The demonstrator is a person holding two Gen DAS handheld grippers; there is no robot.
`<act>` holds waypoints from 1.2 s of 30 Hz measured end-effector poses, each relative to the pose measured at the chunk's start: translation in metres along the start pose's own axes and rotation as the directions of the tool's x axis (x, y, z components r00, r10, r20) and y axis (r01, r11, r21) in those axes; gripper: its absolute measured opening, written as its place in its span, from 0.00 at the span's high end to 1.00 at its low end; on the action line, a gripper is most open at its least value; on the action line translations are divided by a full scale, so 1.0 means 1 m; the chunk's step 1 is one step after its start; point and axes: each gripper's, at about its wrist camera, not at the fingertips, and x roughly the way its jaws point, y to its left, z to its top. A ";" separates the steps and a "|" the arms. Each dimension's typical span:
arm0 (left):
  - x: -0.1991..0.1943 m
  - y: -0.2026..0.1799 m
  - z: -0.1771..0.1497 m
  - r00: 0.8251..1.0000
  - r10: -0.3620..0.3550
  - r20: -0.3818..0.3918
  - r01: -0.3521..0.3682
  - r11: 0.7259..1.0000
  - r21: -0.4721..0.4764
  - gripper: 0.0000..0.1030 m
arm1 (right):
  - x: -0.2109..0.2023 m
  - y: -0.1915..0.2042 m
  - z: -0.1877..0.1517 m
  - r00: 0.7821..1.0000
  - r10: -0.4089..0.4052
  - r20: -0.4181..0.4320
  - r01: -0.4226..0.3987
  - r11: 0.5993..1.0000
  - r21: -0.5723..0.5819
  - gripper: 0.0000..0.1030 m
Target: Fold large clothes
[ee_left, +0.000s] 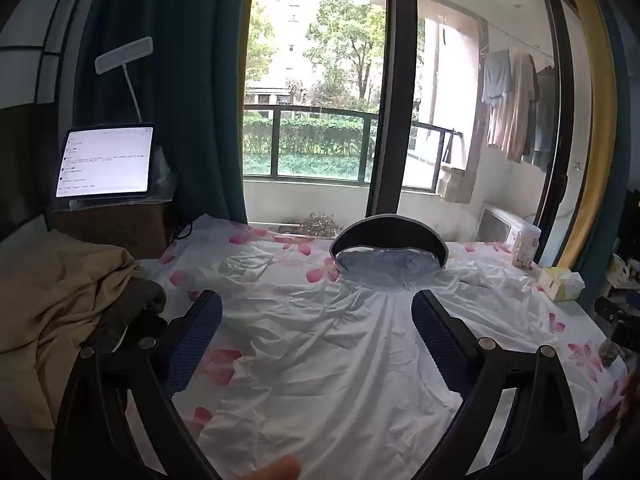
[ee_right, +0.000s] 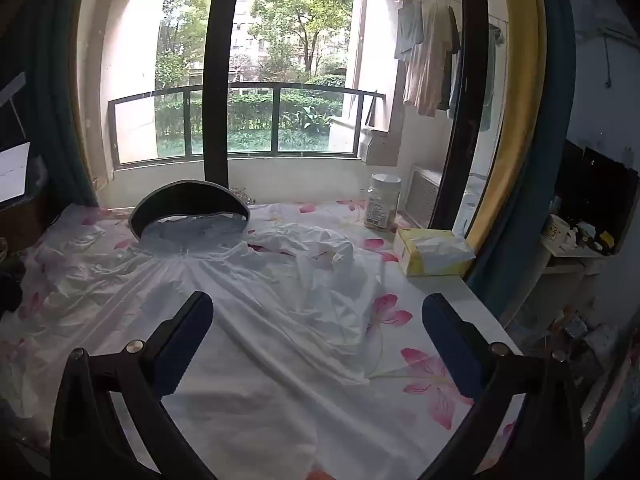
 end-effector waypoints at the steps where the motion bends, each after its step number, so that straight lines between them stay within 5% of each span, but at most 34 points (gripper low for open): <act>1: -0.001 0.001 -0.001 1.000 0.001 -0.002 -0.001 1.000 -0.004 0.05 | 0.001 0.001 0.000 1.000 0.002 -0.006 -0.002 1.000 0.001 0.00; 15: 0.004 -0.002 -0.003 0.999 0.011 -0.039 -0.009 0.999 0.038 0.05 | 0.002 0.001 -0.003 0.992 0.120 -0.027 -0.119 0.992 0.035 0.00; 36: 0.007 -0.005 -0.008 0.998 -0.024 -0.051 0.026 0.998 0.056 0.05 | 0.000 0.004 -0.006 0.992 0.121 -0.026 -0.120 0.992 0.023 0.00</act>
